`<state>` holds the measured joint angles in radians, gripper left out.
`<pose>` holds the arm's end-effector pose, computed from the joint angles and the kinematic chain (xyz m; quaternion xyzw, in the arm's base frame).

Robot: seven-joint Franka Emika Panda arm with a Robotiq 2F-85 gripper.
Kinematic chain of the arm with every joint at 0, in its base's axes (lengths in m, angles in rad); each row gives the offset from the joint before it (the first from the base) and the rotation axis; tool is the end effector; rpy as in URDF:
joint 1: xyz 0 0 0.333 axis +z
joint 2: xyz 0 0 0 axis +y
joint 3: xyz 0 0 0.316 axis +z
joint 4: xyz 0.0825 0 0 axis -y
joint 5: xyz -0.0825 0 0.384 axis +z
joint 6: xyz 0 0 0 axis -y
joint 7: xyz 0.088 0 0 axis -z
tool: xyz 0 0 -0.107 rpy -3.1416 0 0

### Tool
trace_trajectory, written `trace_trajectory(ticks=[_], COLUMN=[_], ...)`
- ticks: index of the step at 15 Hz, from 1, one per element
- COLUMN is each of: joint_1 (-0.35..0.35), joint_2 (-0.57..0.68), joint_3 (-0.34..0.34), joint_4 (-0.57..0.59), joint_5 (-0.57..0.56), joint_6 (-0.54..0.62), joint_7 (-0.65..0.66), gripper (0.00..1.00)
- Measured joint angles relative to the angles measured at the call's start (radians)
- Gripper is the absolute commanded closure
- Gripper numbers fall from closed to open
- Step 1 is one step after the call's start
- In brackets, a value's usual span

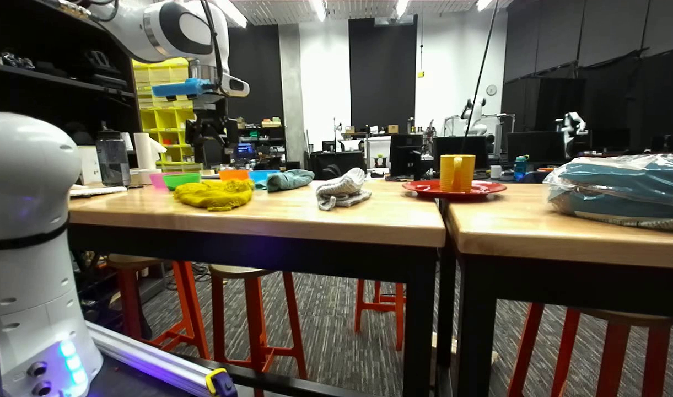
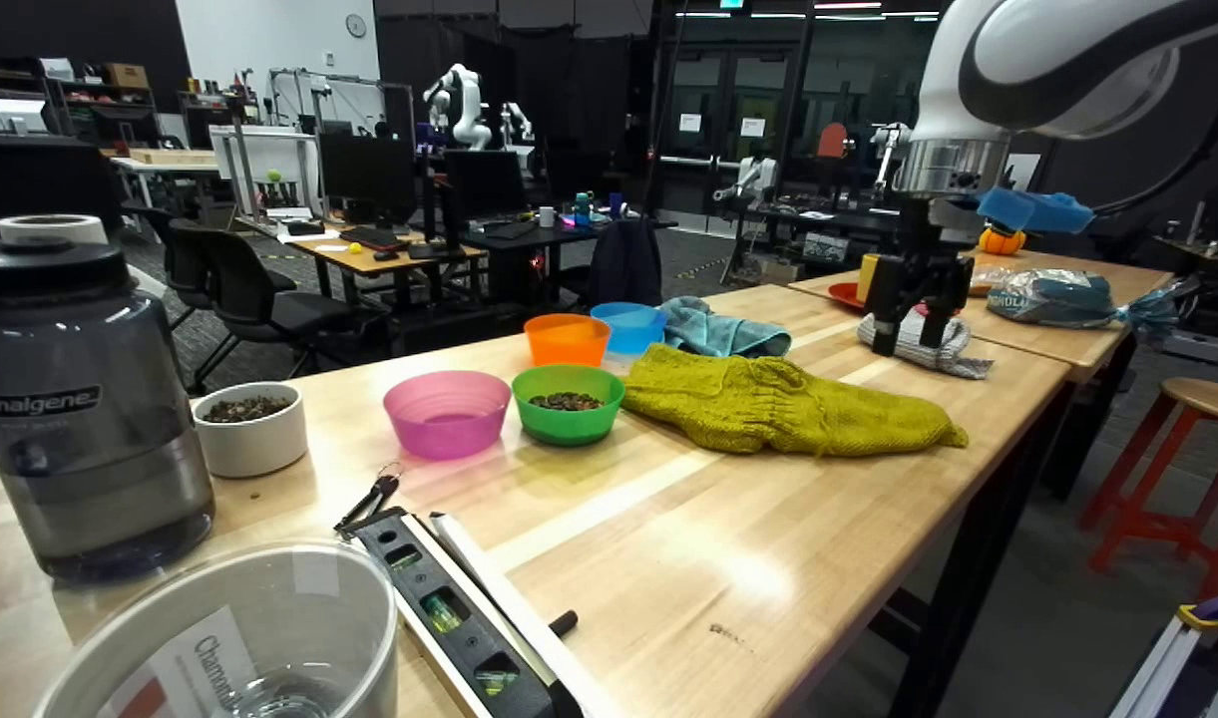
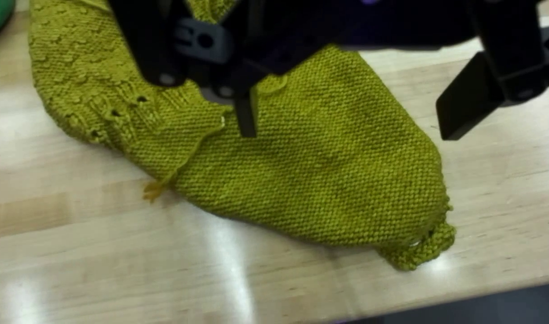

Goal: Fold the green thing

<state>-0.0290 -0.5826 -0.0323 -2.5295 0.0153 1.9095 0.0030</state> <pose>0.3658 -0.0218 0.4677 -0.9992 0.0320 0.0184 0.0165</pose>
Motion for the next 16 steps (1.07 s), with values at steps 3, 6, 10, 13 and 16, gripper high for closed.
trace_trajectory(ticks=[3,6,10,13,16], joint_1=[-0.022,-0.030,-0.030,-0.029,-0.021], joint_2=[0.000,0.000,-0.001,-0.001,-0.001], joint_3=[-0.020,-0.049,-0.099,-0.139,-0.174], joint_4=[-0.026,-0.063,-0.117,-0.148,-0.166], joint_5=[0.000,-0.027,-0.082,-0.094,-0.094], joint_6=[0.018,0.039,0.091,0.140,0.170], joint_7=[0.004,-0.055,-0.229,-0.374,-0.504], gripper=[0.00,0.00,0.00,0.00,0.32])
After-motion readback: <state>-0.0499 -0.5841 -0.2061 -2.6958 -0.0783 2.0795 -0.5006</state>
